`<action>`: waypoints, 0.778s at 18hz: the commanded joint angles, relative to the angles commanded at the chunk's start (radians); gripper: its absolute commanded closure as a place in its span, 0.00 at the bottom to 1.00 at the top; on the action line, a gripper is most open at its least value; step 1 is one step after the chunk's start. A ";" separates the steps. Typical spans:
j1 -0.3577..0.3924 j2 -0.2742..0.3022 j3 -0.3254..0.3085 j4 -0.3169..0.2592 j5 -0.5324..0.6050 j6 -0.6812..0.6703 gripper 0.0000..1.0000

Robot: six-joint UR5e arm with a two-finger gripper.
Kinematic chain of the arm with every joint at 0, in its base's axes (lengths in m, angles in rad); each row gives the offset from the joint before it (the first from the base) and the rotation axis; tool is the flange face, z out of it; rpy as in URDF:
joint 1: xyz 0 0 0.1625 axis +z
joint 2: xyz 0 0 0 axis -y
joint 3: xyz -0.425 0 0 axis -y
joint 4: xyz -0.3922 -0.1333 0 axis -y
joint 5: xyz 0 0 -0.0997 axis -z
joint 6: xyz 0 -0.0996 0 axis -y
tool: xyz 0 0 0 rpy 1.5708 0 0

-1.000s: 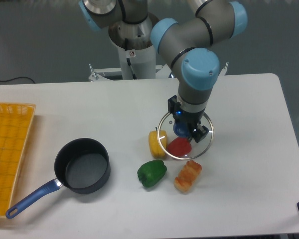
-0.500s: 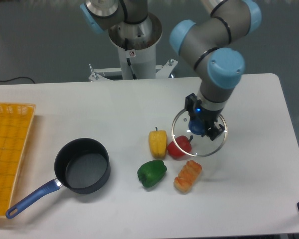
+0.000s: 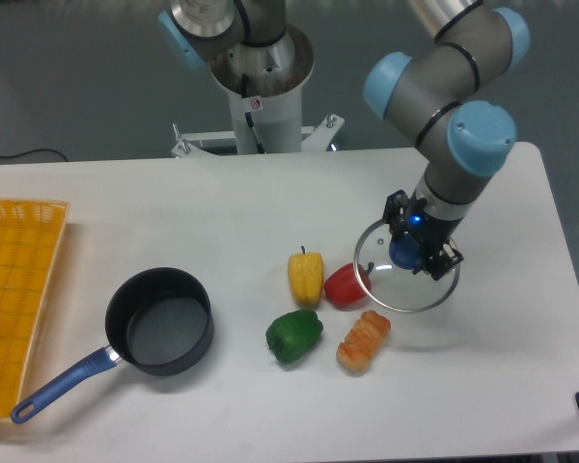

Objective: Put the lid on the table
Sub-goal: 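Carry the held glass lid away from the peppers across the table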

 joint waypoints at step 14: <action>0.069 -0.092 0.002 0.074 -0.093 0.107 0.41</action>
